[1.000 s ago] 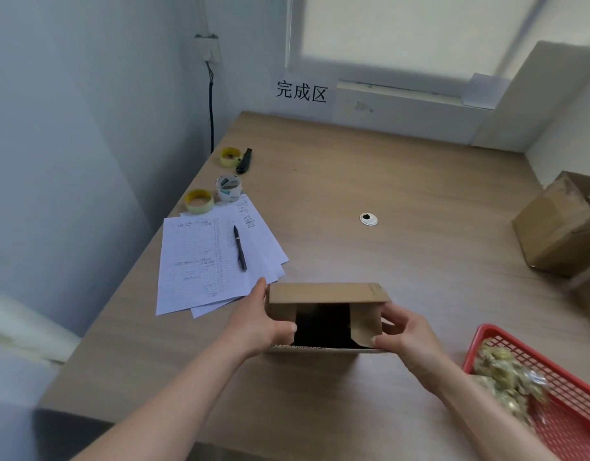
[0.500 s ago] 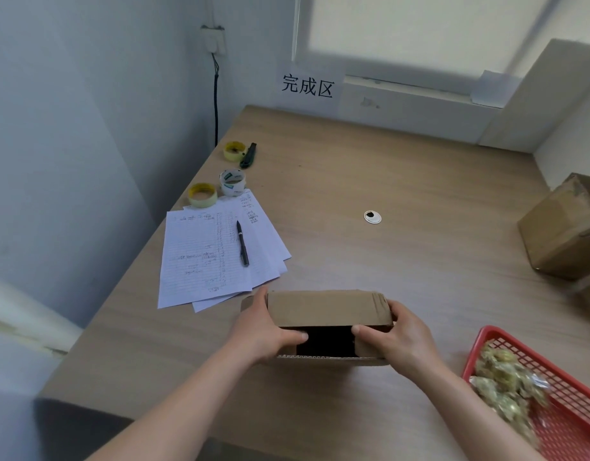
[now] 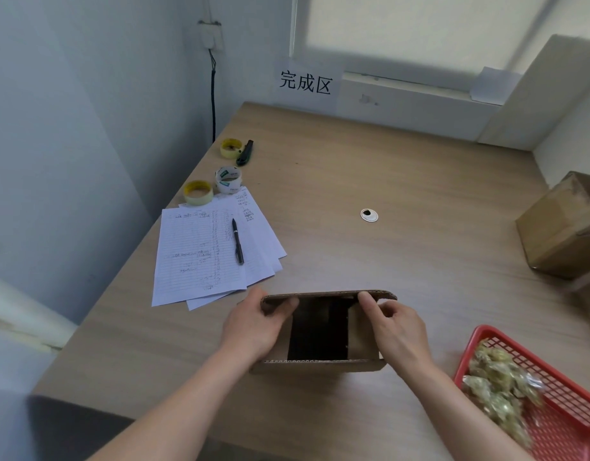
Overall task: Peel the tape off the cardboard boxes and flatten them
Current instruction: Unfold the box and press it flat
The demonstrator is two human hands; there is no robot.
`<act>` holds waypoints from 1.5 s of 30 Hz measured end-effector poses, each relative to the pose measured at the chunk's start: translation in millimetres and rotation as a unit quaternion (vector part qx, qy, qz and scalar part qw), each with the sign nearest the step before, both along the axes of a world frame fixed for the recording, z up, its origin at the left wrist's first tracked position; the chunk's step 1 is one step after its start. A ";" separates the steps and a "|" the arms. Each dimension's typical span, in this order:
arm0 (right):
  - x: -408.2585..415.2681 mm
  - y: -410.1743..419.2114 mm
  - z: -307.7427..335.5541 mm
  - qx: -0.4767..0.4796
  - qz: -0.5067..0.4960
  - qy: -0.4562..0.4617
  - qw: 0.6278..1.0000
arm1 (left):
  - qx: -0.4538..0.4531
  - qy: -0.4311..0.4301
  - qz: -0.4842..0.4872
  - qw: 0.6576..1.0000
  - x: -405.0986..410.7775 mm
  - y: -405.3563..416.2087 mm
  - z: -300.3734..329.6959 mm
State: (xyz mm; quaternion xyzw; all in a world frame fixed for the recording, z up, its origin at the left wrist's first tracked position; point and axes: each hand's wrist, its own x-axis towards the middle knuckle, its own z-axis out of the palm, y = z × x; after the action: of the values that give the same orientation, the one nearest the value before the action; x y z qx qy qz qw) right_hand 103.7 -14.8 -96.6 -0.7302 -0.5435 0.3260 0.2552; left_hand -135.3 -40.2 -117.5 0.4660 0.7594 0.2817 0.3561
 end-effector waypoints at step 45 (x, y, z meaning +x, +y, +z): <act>61.5 -33.2 -73.1 -0.183 0.087 0.032 0.979 | -0.130 0.230 -0.548 0.793 25.9 -63.8 -41.0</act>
State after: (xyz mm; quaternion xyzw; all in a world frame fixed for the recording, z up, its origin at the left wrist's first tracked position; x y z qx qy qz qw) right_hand 165.2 -48.0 -169.6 -0.7036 -0.5279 0.4640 0.1048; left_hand -109.5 -104.1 -158.5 0.8044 0.4658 -0.1779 0.3231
